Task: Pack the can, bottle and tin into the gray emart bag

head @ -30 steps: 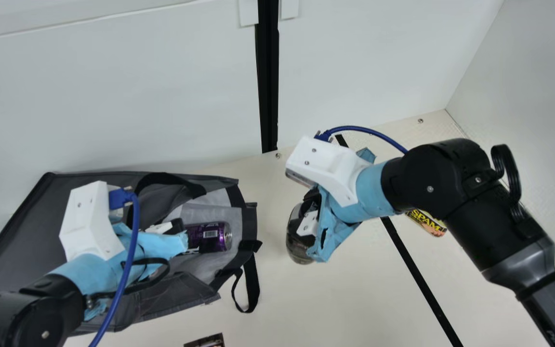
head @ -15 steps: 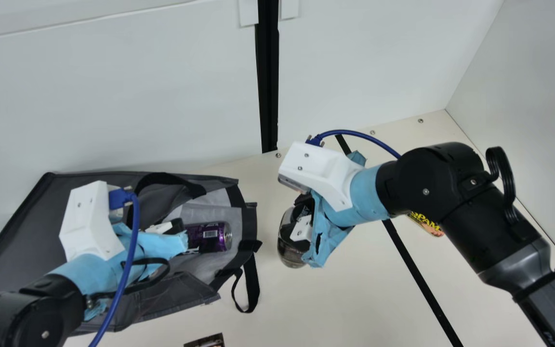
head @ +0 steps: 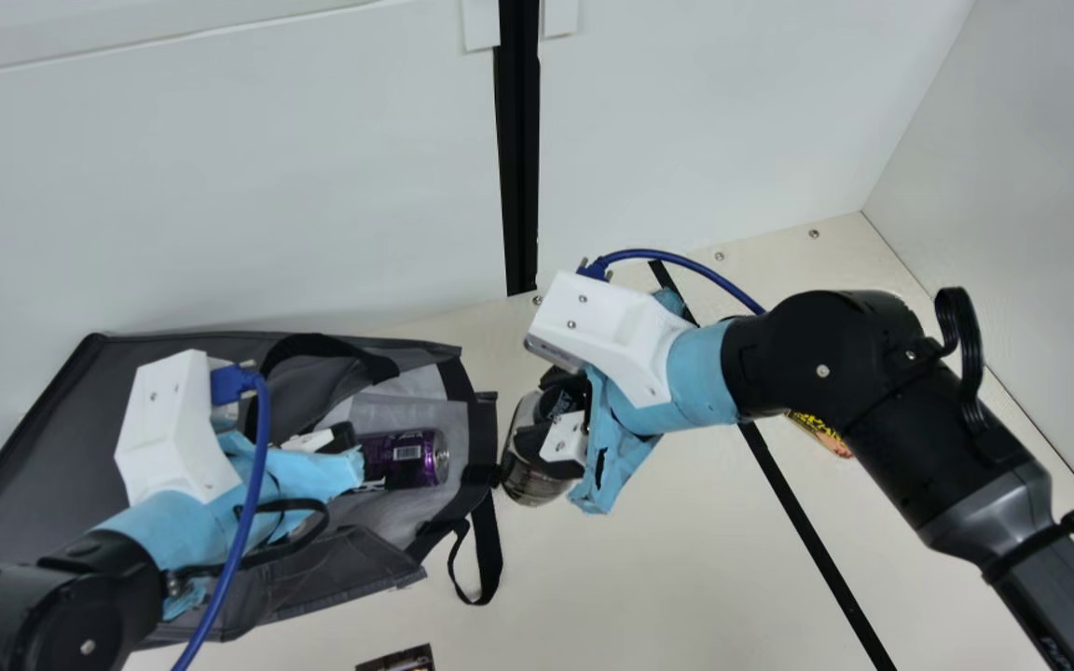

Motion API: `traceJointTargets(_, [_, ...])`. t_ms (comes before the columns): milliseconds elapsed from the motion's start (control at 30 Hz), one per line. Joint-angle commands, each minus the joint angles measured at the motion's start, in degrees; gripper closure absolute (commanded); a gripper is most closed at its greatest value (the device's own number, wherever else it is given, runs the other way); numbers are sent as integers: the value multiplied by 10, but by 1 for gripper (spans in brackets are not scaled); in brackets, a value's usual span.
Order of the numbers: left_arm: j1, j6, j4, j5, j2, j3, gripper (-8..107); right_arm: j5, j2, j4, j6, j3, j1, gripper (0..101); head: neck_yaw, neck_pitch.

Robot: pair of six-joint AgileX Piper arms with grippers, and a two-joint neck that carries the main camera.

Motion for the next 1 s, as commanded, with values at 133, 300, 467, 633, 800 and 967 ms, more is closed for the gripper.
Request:
traceJointTargets(133, [0,0,0,0,0,0,89,-22,3,63,-51,10,-4,101,-1,-13])
traceJointTargets(300, [0,0,0,0,0,0,89,-35,8,110,-85,18,-5,101,-1,-13])
traceJointTargets(467, [0,0,0,0,0,0,89,-46,13,151,-116,26,-4,101,-1,-13])
traceJointTargets(633, [0,0,0,0,0,0,89,-58,18,190,-144,36,0,101,-1,-13])
traceJointTargets(800, [0,0,0,0,0,0,89,-71,24,231,-174,46,6,101,-1,-13])
traceJointTargets(967, [0,0,0,0,0,0,89,-86,34,267,-200,56,14,101,-1,-13])
